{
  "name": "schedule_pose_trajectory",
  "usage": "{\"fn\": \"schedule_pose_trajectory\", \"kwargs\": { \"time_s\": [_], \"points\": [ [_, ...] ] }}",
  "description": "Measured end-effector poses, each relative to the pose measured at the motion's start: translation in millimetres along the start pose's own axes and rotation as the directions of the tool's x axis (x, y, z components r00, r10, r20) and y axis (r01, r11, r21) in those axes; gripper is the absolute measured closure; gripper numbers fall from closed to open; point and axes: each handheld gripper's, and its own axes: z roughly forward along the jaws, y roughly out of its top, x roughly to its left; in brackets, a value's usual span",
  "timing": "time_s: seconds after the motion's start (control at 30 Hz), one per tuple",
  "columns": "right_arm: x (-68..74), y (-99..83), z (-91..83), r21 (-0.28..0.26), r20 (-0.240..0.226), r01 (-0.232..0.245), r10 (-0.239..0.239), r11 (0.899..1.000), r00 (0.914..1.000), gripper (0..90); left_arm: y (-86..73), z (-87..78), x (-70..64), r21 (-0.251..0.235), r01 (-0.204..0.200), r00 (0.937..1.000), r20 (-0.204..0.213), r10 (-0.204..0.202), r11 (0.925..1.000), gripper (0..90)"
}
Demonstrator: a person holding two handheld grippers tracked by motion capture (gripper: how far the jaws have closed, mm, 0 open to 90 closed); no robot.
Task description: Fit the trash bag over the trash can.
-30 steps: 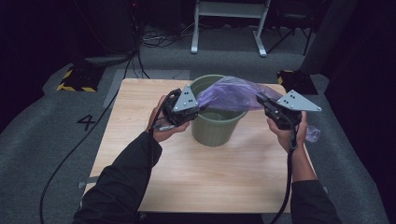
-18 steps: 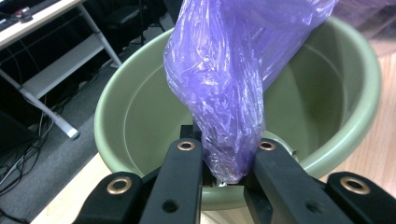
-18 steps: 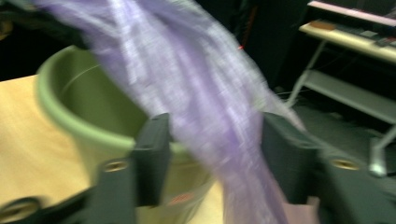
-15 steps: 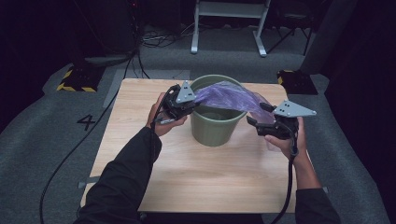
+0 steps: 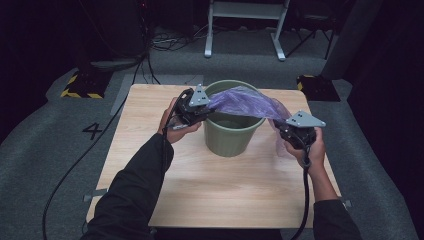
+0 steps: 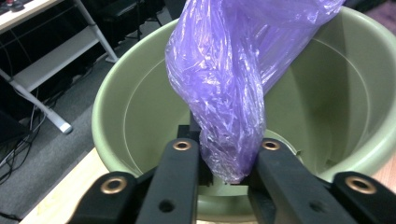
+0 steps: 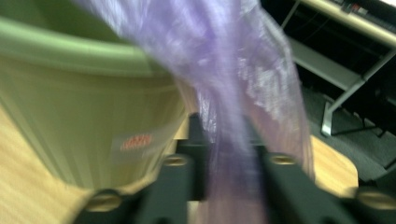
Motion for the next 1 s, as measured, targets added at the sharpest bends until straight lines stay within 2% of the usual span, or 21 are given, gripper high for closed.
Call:
{"fn": "schedule_pose_trajectory", "kwargs": {
  "time_s": [0.07,0.13,0.23,0.3,0.33,0.47,0.53,0.63,0.7,0.73,0.77,0.8,0.83,0.87,0.9,0.93,1.0],
  "points": [
    [-1.5,2.2,-3.5,-0.028,0.025,-0.015,0.016,0.999,0.9996,88.9,0.9,1.0,0.7,-0.002,0.018,0.9998,-0.005,-0.018,0.9998,71.0],
    [-2.5,5.1,-6.7,-0.035,0.070,-0.003,0.005,0.999,0.9975,89.4,2.0,0.9,1.9,-0.009,0.044,0.9990,0.005,-0.044,0.9990,59.4],
    [-6.4,9.1,-12.4,-0.033,0.139,0.001,0.003,0.999,0.9904,89.5,2.8,-1.3,3.8,-0.023,0.090,0.9957,0.024,-0.089,0.9957,34.7],
    [-8.8,12.0,-16.2,-0.030,0.185,0.012,-0.006,0.999,0.9827,89.5,2.6,-3.8,4.1,-0.020,0.094,0.9955,0.017,-0.094,0.9954,22.2],
    [-9.8,13.5,-17.8,-0.030,0.201,0.017,-0.011,0.999,0.9794,89.5,2.3,-5.6,4.7,-0.020,0.091,0.9954,0.032,-0.090,0.9956,19.5],
    [-10.5,20.0,-20.2,-0.009,0.269,0.046,-0.041,0.999,0.9621,89.3,2.6,-10.5,5.1,-0.021,0.074,0.9964,0.043,-0.073,0.9970,15.4],
    [-10.9,23.1,-19.7,-0.009,0.286,0.047,-0.042,0.999,0.9574,89.2,3.0,-11.8,5.4,-0.024,0.072,0.9966,0.041,-0.071,0.9971,15.7],
    [-10.5,27.7,-18.0,0.011,0.327,0.076,-0.075,0.997,0.9421,89.4,2.5,-11.2,5.5,-0.021,0.079,0.9959,0.047,-0.078,0.9967,15.7],
    [-13.1,29.4,-19.1,-0.002,0.320,0.058,-0.054,0.998,0.9458,89.6,1.8,-10.9,6.3,-0.029,0.103,0.9939,0.042,-0.102,0.9942,16.8],
    [-14.3,29.8,-19.8,-0.003,0.324,0.052,-0.048,0.999,0.9447,89.6,1.3,-11.6,8.0,-0.042,0.116,0.9919,0.056,-0.114,0.9923,20.2],
    [-15.7,29.8,-20.7,-0.009,0.319,0.047,-0.041,0.999,0.9469,89.6,1.4,-12.1,8.7,-0.052,0.124,0.9911,0.057,-0.121,0.9910,31.2],
    [-17.1,29.4,-21.7,-0.026,0.288,0.040,-0.031,0.999,0.9572,89.5,2.2,-12.0,8.5,-0.055,0.115,0.9933,0.022,-0.114,0.9919,40.7],
    [-16.8,28.9,-22.2,-0.036,0.270,0.033,-0.022,0.999,0.9625,89.4,3.5,-11.1,8.1,-0.052,0.114,0.9935,0.005,-0.114,0.9921,42.5],
    [-15.9,28.5,-22.7,-0.046,0.251,0.036,-0.023,0.998,0.9678,89.2,4.5,-10.1,7.8,-0.055,0.108,0.9941,0.017,-0.107,0.9927,52.1],
    [-14.4,28.0,-23.2,-0.064,0.207,0.039,-0.025,0.997,0.9779,89.1,5.9,-8.6,7.1,-0.047,0.097,0.9952,0.012,-0.097,0.9941,56.3],
    [-11.9,27.9,-22.5,-0.057,0.189,0.046,-0.034,0.997,0.9813,88.9,7.3,-6.6,6.2,-0.038,0.094,0.9956,0.004,-0.094,0.9949,59.2],
    [-5.8,26.9,-20.9,-0.055,0.164,0.068,-0.058,0.996,0.9848,88.8,10.1,-1.6,5.0,-0.010,0.080,0.9967,0.016,-0.079,0.9968,63.8]
  ]
}}
